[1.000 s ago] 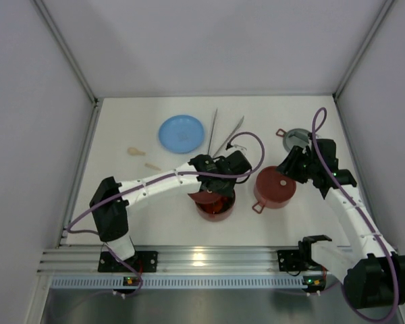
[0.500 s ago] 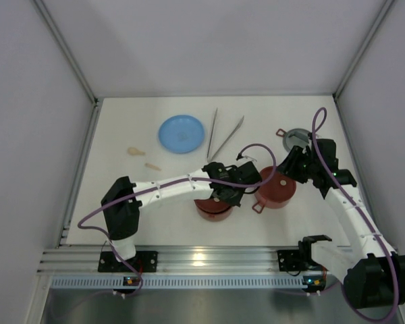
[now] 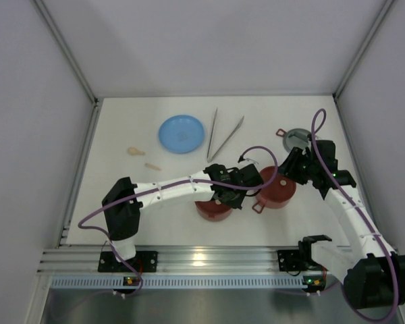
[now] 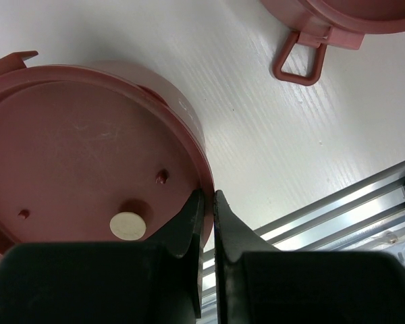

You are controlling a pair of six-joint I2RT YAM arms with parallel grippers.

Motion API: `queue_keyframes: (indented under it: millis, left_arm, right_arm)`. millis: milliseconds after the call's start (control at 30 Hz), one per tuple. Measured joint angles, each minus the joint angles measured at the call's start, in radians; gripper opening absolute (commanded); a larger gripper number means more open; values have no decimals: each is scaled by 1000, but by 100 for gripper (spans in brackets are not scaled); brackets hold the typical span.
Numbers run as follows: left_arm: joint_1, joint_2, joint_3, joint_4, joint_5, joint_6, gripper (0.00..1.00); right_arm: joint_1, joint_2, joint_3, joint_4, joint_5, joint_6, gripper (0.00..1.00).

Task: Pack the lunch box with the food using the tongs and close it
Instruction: Close the box lid on the packing box.

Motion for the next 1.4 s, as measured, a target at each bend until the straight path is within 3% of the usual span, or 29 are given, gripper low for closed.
queue_keyframes:
  millis: [67, 367, 867, 1167, 1400]
  left_arm:
    - [0, 2, 0, 0, -1, -3, 18]
    - [0, 15, -4, 14, 1, -18, 31]
    - [-2, 16, 0, 21, -16, -14, 45]
    - [-2, 11, 84, 6, -64, 5, 47]
    - [27, -54, 82, -52, -197, -22, 43]
  right_arm:
    - [0, 0, 0, 0, 0, 0, 43]
    - [0, -6, -1, 0, 1, 0, 43]
    - [0, -11, -5, -1, 1, 0, 43]
    - [0, -11, -5, -1, 0, 0, 43]
    - [0, -11, -4, -2, -4, -7, 41]
